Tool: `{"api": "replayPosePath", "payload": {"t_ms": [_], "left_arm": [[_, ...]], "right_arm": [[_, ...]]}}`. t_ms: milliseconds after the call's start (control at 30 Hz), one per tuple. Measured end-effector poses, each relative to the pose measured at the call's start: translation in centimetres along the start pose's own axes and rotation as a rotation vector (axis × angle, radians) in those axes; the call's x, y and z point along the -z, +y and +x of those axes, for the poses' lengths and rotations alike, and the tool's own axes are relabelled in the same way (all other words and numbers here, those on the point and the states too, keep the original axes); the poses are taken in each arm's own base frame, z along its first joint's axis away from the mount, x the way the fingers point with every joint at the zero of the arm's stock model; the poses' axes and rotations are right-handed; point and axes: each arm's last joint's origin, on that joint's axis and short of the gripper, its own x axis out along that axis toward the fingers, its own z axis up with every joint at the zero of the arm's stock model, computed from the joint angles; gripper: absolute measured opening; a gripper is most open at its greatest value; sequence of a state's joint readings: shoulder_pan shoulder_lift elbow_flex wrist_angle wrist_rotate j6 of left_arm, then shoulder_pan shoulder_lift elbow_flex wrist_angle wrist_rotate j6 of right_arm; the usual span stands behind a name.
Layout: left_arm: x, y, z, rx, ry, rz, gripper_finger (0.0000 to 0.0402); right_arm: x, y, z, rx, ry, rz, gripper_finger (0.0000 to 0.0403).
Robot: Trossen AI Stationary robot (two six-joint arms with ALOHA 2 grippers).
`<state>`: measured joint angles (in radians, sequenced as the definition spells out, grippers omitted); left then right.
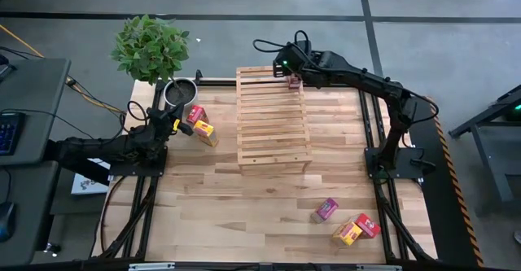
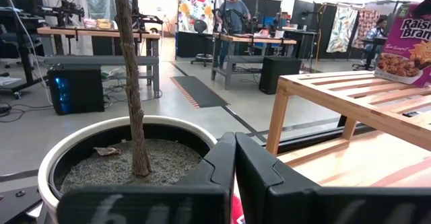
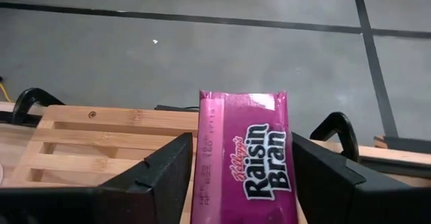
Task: Stack cereal on shelf
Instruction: Put the top violet cereal box on the shelf, then put the violet cereal box on the shelf aligned with the other violet cereal box
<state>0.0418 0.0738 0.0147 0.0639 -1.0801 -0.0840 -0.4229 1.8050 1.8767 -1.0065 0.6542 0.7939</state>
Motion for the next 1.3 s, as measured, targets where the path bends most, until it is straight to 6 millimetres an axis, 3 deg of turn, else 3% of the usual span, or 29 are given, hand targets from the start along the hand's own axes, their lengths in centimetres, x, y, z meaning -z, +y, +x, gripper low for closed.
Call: {"api": "replayPosePath", "payload": {"t_ms": [200,500,633,867,1033,1167,1300], "left_arm": [[0.0,0.0,0.0,0.0,0.0,0.0,0.0003],[0.0,0.0,0.0,0.0,0.0,0.001,0.0003],[0.0,0.0,0.0,0.0,0.0,0.0,0.0003],[0.0,0.0,0.0,0.0,0.0,0.001,0.0003],[0.0,0.0,0.0,0.0,0.0,0.0,0.0003],[0.0,0.0,0.0,0.0,0.0,0.001,0.0003],[0.0,0.0,0.0,0.0,0.0,0.001,0.0003]], "right_arm": [[-0.7,-0.5,-1.1,-0.027,-0.028,-0.042,0.0225],[-2.4,-3.0,-5.1,-0.073,-0.084,-0.087,0.0225],[-1.7,-4.6,-7.0,-0.045,-0.032,-0.205,0.0225],[2.5,-8.0,-9.7,0.091,0.091,-0.408,0.0225],[7.7,-11.2,-10.2,0.049,0.136,-0.451,0.0225],[11.9,-13.9,-10.7,-0.122,0.164,-0.42,0.0225],[15.1,-15.3,-12.0,-0.487,0.279,-0.4,0.0225]]}}
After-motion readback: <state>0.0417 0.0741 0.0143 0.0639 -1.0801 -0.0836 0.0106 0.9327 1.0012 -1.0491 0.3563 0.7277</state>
